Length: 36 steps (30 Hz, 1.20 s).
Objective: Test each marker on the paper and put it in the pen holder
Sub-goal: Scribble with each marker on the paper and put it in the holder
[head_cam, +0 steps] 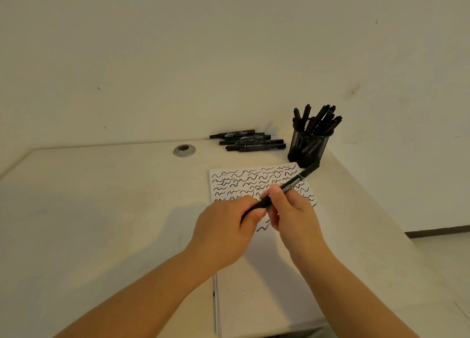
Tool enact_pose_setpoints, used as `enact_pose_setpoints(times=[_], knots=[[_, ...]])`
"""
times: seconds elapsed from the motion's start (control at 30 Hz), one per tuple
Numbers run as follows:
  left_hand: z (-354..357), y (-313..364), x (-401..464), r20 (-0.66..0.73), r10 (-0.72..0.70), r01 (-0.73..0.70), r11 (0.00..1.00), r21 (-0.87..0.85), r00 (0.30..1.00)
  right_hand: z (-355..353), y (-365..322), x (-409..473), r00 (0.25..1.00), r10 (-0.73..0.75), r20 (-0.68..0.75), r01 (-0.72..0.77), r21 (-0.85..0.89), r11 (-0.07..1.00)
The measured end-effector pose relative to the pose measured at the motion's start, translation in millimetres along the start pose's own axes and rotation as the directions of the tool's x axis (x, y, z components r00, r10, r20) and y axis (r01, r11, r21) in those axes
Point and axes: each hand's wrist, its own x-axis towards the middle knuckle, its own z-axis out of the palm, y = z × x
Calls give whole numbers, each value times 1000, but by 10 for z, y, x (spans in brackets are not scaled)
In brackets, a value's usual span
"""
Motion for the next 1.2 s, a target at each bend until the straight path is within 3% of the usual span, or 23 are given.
enact_pose_setpoints(times=[0.07,0.17,0.33,0.47,0.6,0.77,1.07,1.2], knots=[[30,-24,-82,-53,57,-46,979,198,997,-115,-6,68,980,86,-177,-65,125,990],[34,-140,-189,-53,41,-32,985,171,998,-432,19,157,937,119,-329,-63,175,982],[81,-305,-63,-58,-20,23,999,37,998,-486,253,43,984,-57,-167,32,-150,988],[183,-399,-37,-5,-32,32,999,35,999,-488,337,47,992,-84,-92,69,-150,986],[197,-483,-58,39,-75,78,992,-99,996,-489,362,18,994,-104,-36,98,-124,987],[191,-501,-84,48,-102,109,981,-163,994,-441,349,-13,991,-115,66,128,-230,965],[179,-486,-104,66,-128,140,964,-226,990,-470,404,-19,986,-161,-39,135,-369,920],[176,-478,-92,73,-136,149,963,-226,988,-500,387,-2,951,-270,-152,198,-372,907]])
